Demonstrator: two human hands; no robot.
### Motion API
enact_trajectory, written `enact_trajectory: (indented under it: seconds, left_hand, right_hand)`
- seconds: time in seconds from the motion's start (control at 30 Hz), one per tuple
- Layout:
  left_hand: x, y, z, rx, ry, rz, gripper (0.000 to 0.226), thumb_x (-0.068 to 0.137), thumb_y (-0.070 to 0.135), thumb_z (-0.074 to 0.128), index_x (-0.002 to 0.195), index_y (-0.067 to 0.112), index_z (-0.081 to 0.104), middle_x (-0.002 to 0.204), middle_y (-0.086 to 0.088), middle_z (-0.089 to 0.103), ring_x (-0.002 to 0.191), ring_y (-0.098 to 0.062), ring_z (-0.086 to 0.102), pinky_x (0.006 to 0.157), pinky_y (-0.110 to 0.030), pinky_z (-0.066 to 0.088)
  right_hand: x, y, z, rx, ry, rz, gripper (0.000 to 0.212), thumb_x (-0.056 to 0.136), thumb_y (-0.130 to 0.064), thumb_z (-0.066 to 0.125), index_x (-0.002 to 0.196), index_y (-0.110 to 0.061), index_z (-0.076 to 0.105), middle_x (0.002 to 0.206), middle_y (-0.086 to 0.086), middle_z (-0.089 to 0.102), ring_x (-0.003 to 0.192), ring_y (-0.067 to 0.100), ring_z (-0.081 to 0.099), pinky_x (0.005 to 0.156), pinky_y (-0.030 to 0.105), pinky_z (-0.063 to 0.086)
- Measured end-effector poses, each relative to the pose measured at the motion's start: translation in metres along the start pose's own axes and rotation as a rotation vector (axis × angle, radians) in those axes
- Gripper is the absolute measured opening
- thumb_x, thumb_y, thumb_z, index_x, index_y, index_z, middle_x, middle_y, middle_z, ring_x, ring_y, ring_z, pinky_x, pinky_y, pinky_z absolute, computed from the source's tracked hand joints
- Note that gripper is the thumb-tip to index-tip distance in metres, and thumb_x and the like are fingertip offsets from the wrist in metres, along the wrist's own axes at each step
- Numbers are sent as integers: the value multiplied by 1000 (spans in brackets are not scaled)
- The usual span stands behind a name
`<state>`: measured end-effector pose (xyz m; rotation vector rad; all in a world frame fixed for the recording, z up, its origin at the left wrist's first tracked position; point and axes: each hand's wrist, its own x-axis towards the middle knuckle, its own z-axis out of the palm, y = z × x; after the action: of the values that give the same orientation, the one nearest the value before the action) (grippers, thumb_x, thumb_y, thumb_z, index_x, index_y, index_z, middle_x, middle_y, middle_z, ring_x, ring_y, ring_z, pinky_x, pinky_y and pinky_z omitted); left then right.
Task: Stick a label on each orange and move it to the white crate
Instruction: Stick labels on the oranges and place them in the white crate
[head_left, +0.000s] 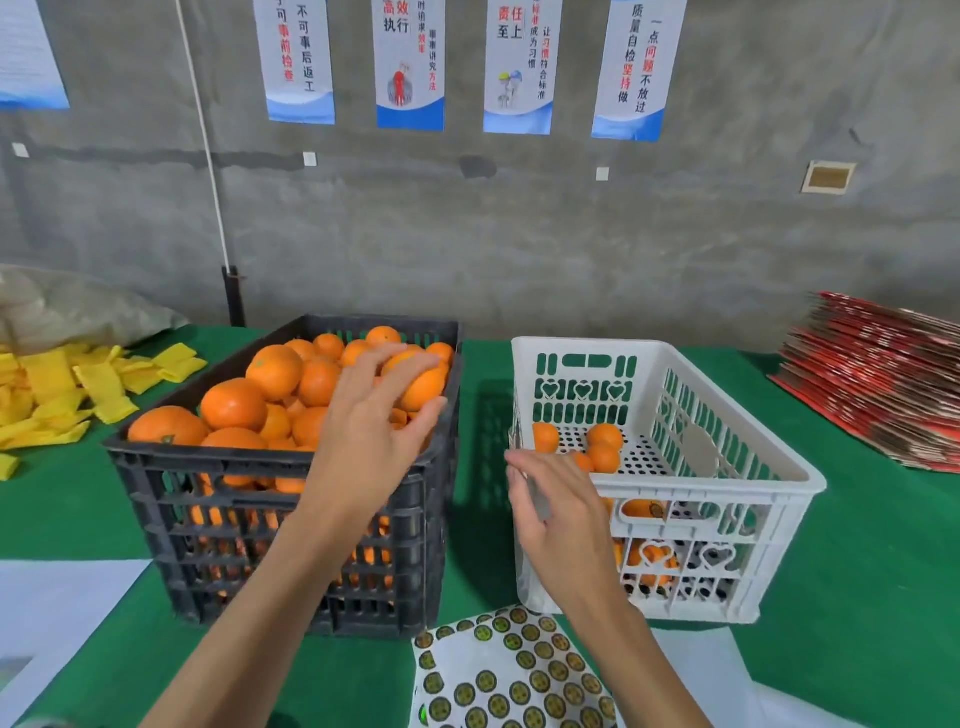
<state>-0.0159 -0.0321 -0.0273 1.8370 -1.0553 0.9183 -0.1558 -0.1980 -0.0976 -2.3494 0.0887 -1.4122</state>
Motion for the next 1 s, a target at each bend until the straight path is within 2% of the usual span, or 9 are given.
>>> enact_trajectory:
  seconds: [0.1, 0.23, 0.37, 0.43, 0.5, 0.63, 0.8, 0.93, 1.0]
  left_hand:
    - [-47, 22, 11, -37, -8, 195, 36, 96, 24, 76, 131, 20, 68, 145, -11, 55, 125, -30, 57, 106, -35, 47]
    - [-132, 21, 33, -100, -176, 207, 45, 97, 24, 75, 138, 27, 56, 153, -9, 46, 134, -30, 54, 107, -37, 51]
    - [-203, 14, 54, -235, -384, -113, 43, 101, 41, 61, 141, 36, 47, 156, 4, 40, 137, -20, 52, 100, -39, 56]
    - [-225, 10, 60, -343, -441, -297, 40, 99, 50, 58, 137, 43, 45, 149, 12, 41, 128, -13, 56, 94, -30, 57]
    - [-239, 8, 63, -479, -454, -455, 39, 100, 53, 58, 134, 44, 43, 138, 19, 45, 116, -14, 61, 88, -27, 58]
    - [-246, 6, 65, -556, -480, -591, 43, 101, 63, 50, 137, 44, 35, 115, 27, 51, 85, -8, 64, 73, -21, 53]
    - [-247, 8, 65, -592, -474, -673, 37, 102, 60, 48, 134, 45, 35, 109, 31, 54, 79, 0, 65, 70, -14, 49]
    - [-250, 7, 66, -593, -513, -694, 40, 102, 62, 48, 136, 46, 34, 113, 28, 57, 82, -7, 70, 66, -16, 50]
    - [-250, 8, 67, -584, -512, -690, 43, 102, 65, 46, 137, 44, 34, 111, 25, 57, 77, -8, 69, 65, -17, 50]
  right_hand:
    - [-18, -2, 3, 50, -35, 22, 22, 99, -10, 64, 118, -7, 73, 116, 1, 72, 110, 14, 64, 101, 27, 48]
    - [-59, 9, 10, 109, -212, 147, 21, 101, -10, 60, 119, -12, 72, 113, -2, 70, 106, 12, 63, 95, 26, 49]
    - [-100, 30, 27, 100, -541, 266, 23, 103, -10, 54, 118, -12, 72, 108, 0, 70, 100, 15, 60, 90, 31, 48]
    - [-113, 38, 37, 83, -695, 274, 23, 103, -14, 56, 118, -12, 73, 115, 0, 68, 110, 17, 57, 97, 29, 44]
    - [-123, 43, 43, 54, -788, 273, 27, 103, -25, 58, 124, -12, 71, 129, -2, 64, 123, 15, 51, 107, 25, 37]
    - [-128, 50, 48, 46, -823, 285, 42, 101, -37, 60, 131, -8, 67, 137, -3, 58, 127, 13, 47, 111, 22, 33]
    - [-125, 58, 53, 27, -849, 238, 41, 102, -36, 60, 132, -10, 68, 138, -1, 56, 127, 14, 45, 109, 20, 31]
    - [-129, 61, 56, 38, -825, 269, 32, 102, -30, 60, 126, -12, 72, 136, -1, 58, 127, 16, 48, 111, 27, 34]
    - [-134, 62, 57, 35, -787, 281, 30, 102, -28, 61, 123, -12, 74, 134, -1, 61, 125, 16, 50, 111, 29, 36]
